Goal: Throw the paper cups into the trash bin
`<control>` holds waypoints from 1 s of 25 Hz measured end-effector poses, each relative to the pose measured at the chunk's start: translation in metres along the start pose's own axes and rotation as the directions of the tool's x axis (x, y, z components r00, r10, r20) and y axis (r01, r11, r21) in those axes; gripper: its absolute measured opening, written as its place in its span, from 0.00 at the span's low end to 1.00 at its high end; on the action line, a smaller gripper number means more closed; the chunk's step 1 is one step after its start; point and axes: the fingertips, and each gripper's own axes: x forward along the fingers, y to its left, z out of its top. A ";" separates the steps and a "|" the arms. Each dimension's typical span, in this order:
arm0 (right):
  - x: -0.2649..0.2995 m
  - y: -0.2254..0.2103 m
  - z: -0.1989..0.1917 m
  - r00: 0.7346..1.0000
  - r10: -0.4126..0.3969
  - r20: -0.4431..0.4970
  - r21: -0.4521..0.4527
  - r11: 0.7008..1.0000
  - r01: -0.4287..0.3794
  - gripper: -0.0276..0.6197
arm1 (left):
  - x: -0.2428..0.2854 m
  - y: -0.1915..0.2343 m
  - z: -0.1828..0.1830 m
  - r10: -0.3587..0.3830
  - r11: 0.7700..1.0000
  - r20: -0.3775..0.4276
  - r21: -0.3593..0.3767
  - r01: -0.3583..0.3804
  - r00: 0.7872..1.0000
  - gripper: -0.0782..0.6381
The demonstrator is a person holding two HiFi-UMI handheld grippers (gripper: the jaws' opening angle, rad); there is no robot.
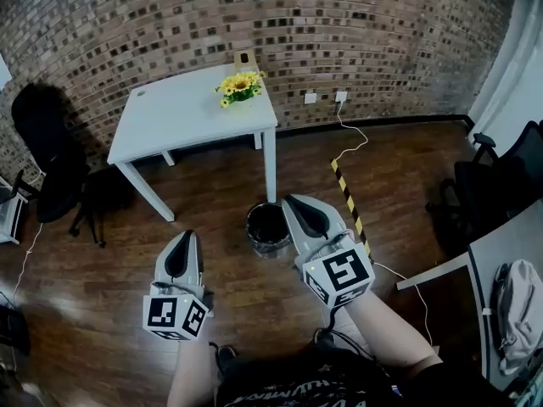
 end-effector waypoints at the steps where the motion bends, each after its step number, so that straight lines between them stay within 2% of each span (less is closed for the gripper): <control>1: -0.010 -0.018 0.000 1.000 -0.004 -0.003 0.006 1.000 0.004 0.05 | 0.007 -0.017 0.003 0.005 1.000 0.000 0.000 -0.005 1.000 0.12; 7: -0.068 -0.105 0.002 0.999 -0.029 0.013 0.005 1.000 0.029 0.05 | 0.039 -0.106 0.002 -0.007 1.000 0.034 0.027 0.006 0.999 0.12; 12: -0.109 -0.161 -0.002 0.998 -0.058 0.010 0.018 0.998 0.057 0.05 | 0.048 -0.161 -0.007 -0.018 0.999 0.004 0.033 0.018 1.000 0.12; 16: -0.127 -0.185 -0.015 0.996 -0.086 -0.013 0.047 0.995 0.087 0.05 | 0.050 -0.174 -0.019 -0.005 1.000 -0.033 0.007 0.005 0.999 0.12; 19: -0.130 -0.188 -0.027 0.994 -0.099 -0.041 0.060 0.993 0.102 0.05 | 0.050 -0.177 -0.032 -0.027 1.000 -0.044 -0.012 0.027 0.999 0.12; 25: -0.115 -0.187 -0.015 0.992 -0.118 -0.033 0.013 0.993 0.119 0.05 | 0.073 -0.167 -0.030 -0.064 0.998 -0.037 -0.022 0.063 0.997 0.11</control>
